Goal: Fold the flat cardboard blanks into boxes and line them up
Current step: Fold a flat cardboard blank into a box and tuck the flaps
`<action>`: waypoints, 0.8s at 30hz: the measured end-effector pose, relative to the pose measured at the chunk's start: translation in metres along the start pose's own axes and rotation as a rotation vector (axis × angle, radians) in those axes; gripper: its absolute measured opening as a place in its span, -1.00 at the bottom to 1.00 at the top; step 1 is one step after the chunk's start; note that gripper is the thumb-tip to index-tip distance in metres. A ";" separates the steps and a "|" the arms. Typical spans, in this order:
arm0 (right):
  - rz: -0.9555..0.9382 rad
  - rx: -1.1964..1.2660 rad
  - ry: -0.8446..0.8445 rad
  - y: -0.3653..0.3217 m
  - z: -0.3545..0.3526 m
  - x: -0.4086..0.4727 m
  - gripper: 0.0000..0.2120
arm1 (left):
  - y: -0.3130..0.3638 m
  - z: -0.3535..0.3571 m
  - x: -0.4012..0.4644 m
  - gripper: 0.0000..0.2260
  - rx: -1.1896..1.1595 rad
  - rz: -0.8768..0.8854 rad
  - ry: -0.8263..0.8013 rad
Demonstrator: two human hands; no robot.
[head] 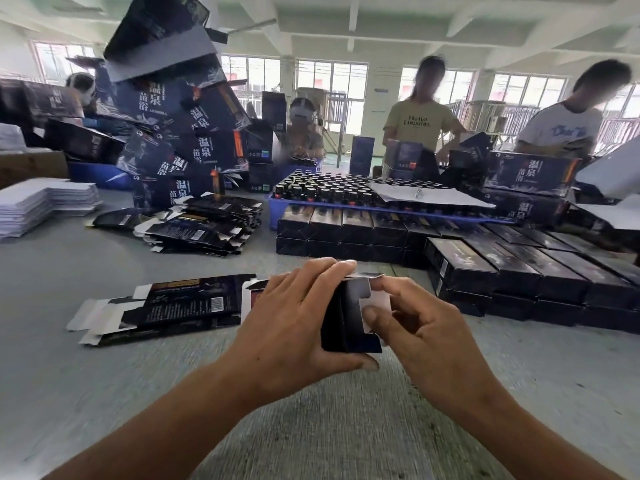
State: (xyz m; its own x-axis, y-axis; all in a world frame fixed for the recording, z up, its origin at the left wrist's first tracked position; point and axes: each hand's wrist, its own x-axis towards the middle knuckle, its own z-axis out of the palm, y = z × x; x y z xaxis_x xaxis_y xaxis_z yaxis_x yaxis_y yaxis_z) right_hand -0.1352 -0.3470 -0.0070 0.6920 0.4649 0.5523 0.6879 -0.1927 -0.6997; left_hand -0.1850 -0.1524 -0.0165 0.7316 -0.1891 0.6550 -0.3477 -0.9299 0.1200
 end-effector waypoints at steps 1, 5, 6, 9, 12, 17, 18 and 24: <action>-0.009 -0.009 -0.001 0.000 0.001 0.000 -0.76 | 0.001 0.000 0.000 -0.03 -0.008 0.002 0.001; 0.008 0.010 0.011 0.002 -0.001 0.001 -0.60 | 0.001 -0.002 0.000 0.01 -0.046 0.044 -0.011; 0.016 0.010 0.008 0.003 -0.003 0.002 -0.60 | 0.002 -0.002 0.000 -0.01 -0.045 0.061 -0.018; 0.047 0.025 0.018 0.006 -0.005 0.004 -0.61 | 0.002 -0.002 -0.001 -0.10 -0.030 0.105 -0.027; 0.069 0.014 0.021 0.007 -0.005 0.003 -0.61 | 0.001 -0.002 -0.002 -0.16 -0.027 0.126 -0.029; 0.060 0.009 0.036 0.008 -0.006 0.003 -0.59 | -0.001 -0.003 -0.001 -0.27 0.008 0.139 0.030; 0.058 0.010 0.036 0.007 -0.006 0.003 -0.59 | -0.001 -0.003 0.000 -0.30 0.026 0.143 0.039; 0.035 -0.006 0.046 0.007 -0.004 0.003 -0.56 | -0.005 -0.004 0.002 -0.42 0.093 0.153 0.050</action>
State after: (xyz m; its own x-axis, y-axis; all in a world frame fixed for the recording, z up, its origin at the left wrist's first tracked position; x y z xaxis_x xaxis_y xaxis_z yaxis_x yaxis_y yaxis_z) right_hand -0.1277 -0.3499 -0.0082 0.7249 0.4178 0.5476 0.6642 -0.2131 -0.7166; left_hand -0.1845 -0.1472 -0.0125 0.6436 -0.3172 0.6966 -0.3953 -0.9171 -0.0524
